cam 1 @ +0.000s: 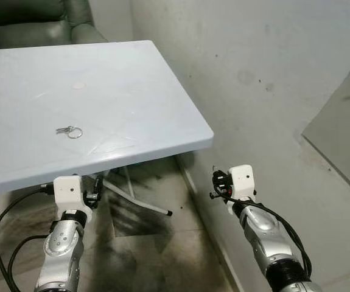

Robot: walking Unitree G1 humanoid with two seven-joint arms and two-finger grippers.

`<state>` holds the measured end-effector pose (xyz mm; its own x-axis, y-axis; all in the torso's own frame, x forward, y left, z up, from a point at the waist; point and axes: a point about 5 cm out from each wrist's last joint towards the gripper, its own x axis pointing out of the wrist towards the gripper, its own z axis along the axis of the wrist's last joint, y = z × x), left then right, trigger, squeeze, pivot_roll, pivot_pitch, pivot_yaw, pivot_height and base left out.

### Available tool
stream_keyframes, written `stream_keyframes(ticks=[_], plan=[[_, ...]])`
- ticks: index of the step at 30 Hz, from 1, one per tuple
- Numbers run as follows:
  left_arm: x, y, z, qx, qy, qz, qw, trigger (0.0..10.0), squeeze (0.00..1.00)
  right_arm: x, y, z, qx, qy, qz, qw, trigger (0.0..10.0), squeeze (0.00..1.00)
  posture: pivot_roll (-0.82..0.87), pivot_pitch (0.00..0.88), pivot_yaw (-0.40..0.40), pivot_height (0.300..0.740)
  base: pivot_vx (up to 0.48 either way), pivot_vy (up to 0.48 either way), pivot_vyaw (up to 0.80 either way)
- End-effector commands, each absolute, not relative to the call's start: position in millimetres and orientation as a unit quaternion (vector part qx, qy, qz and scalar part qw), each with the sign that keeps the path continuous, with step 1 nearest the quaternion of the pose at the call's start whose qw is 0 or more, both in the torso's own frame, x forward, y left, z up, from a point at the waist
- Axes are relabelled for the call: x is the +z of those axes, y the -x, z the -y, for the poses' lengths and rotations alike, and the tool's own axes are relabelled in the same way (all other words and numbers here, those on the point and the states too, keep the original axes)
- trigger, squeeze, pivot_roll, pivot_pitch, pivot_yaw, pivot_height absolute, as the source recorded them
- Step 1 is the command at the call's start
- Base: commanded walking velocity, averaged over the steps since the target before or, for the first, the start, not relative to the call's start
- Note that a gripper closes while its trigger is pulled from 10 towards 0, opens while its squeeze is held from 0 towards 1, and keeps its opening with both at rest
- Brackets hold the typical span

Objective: Hang keys on a hook

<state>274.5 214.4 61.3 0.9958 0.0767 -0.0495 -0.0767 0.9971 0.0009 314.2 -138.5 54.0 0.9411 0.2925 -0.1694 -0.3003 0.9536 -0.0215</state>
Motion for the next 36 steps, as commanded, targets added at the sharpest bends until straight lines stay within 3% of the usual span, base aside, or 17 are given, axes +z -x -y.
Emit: stream_keyframes(ticks=[1,18,30,36], plan=[[63.3,-274.9,-215.0,0.038,-0.001,-0.018,0.999,10.0,0.00,60.1,-317.2,141.5,0.147,0.020,-0.064,0.987,10.0,0.00,-0.05,0.015,-0.026,0.740,0.000,0.000,0.00],[108.1,-265.8,-204.3,0.017,0.012,0.057,0.998,10.0,0.00,112.0,-309.0,137.5,0.169,-0.015,0.067,0.983,10.0,0.00,-0.07,0.039,-0.022,0.740,0.000,0.000,0.00],[108.1,-261.1,-205.5,0.022,0.039,0.035,0.998,10.0,0.00,107.9,-303.3,136.0,0.172,-0.017,0.053,0.983,10.0,0.00,-0.07,0.040,-0.019,0.740,0.000,0.000,0.00],[107.7,-260.7,-207.1,0.025,0.042,0.029,0.998,10.0,0.00,107.9,-303.3,135.5,0.176,-0.018,0.051,0.983,10.0,0.00,-0.06,0.039,-0.023,0.740,0.000,0.337,0.00]])
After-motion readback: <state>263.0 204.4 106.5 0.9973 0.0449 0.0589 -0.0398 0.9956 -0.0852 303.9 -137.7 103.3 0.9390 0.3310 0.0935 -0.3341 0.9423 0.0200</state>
